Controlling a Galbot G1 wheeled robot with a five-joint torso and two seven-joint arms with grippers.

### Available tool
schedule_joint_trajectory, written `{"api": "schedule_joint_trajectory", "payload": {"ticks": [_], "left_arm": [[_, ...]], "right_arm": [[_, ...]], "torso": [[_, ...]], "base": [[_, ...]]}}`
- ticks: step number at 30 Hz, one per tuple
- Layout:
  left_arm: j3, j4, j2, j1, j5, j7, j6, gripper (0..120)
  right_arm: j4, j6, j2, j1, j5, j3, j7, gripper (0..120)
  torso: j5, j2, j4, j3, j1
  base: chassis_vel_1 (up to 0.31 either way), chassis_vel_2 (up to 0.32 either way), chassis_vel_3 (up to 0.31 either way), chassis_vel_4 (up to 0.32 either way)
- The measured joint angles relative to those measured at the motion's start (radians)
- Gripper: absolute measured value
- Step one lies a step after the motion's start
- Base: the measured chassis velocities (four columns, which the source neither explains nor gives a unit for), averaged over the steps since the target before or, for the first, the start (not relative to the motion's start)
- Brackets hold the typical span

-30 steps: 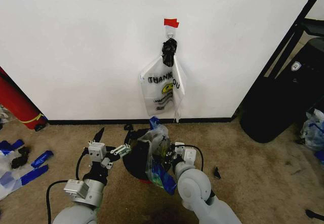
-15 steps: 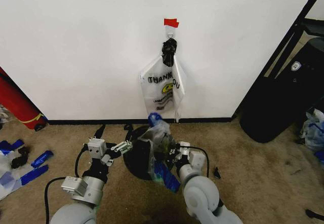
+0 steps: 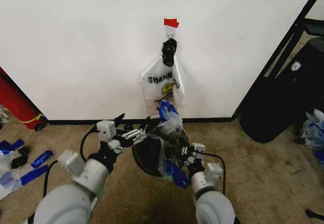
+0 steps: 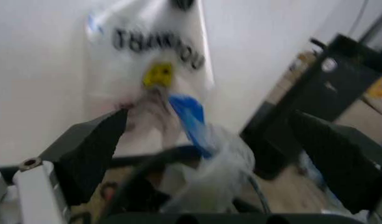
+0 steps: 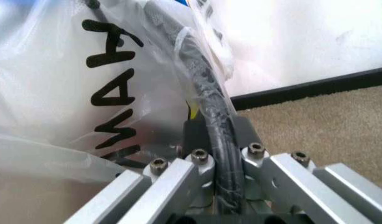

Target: Pick up the garbage bag from the wall and place it over the trash bin.

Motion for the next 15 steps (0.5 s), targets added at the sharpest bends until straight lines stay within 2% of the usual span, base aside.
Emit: {"api": "schedule_joint_trajectory", "payload": {"ticks": [2,4,5,8,9,11,15], "left_arm": [[0.015,0.0,0.016,-0.018,-0.074,0.002,0.016,96],[0.044,0.0,0.015,-0.056,-0.137,-0.003,0.035,95],[0.044,0.0,0.015,-0.056,-0.137,-0.003,0.035,95],[0.118,0.001,-0.001,-0.137,-0.185,-0.017,0.05,94],[0.118,0.001,-0.001,-0.137,-0.185,-0.017,0.05,94],[0.197,0.016,-0.018,-0.225,-0.214,-0.038,0.058,93],[0.255,0.043,-0.035,-0.29,-0.241,-0.059,0.07,89]], "right_arm": [[0.013,0.0,0.005,-0.01,-0.003,-0.006,-0.001,0],[0.026,-0.001,0.013,-0.02,0.015,-0.007,0.002,0],[0.026,-0.001,0.013,-0.02,0.015,-0.007,0.002,0],[0.047,-0.007,0.028,-0.031,0.058,-0.008,0.01,0],[0.047,-0.007,0.028,-0.031,0.058,-0.008,0.01,0],[0.052,-0.006,0.039,-0.047,0.05,-0.007,0.01,0],[0.052,-0.003,0.042,-0.059,0.03,-0.002,0.009,0]], "torso": [[0.0001,0.0,0.0009,0.0,0.0],[-0.0001,0.0,0.0006,0.0,0.0],[-0.0001,0.0,0.0006,0.0,0.0],[-0.0001,0.0,0.0002,0.0,0.0],[-0.0001,0.0,0.0002,0.0,0.0],[-0.0001,0.0,0.0001,0.0,0.0],[0.0,0.0,0.0001,0.0,0.0]], "base": [[0.0,0.0,0.0,0.0],[0.0,0.0,0.0,0.0],[0.0,0.0,0.0,0.0],[0.0,0.0,0.0,0.0],[0.0,0.0,0.0,0.0],[0.0,0.0,0.0,0.0],[0.0,0.0,0.0,0.0]]}}
